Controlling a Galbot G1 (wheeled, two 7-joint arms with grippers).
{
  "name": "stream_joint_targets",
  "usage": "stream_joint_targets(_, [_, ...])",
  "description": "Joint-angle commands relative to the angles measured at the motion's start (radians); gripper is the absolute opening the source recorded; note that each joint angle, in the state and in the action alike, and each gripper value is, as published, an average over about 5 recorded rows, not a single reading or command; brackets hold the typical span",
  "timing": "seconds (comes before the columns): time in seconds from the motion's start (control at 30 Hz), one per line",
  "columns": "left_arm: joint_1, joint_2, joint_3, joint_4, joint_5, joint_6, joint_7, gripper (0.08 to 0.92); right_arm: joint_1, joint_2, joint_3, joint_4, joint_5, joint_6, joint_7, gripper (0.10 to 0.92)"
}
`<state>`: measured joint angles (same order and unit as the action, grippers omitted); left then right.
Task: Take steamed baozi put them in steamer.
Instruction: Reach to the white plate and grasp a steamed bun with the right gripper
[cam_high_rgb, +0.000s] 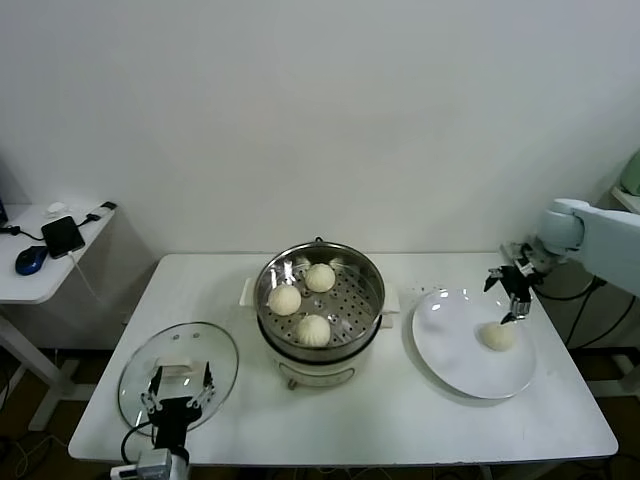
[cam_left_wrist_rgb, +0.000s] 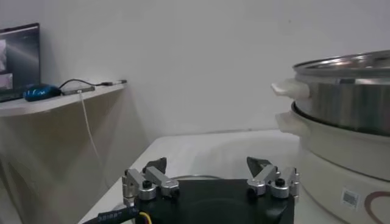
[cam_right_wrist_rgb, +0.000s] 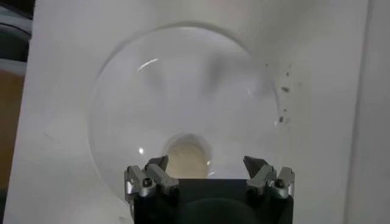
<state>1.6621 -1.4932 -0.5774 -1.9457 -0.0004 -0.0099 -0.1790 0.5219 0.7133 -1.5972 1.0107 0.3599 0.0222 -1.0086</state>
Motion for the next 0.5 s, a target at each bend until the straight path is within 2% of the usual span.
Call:
stream_joint_targets(0.03, [-0.001,-0.004,0.001,0.005,0.002,0.001,0.000,0.823,-0.227,0.022,0.153,-0.134,-0.080,-0.048,0.011,0.823])
stream_joint_targets(0.5, [-0.003,-0.001,-0.007,0.021,-0.005,-0.003,-0.001,0.823,-0.261,0.048,0.181,-0.164,-0.129,-0.051,0.018,0.823])
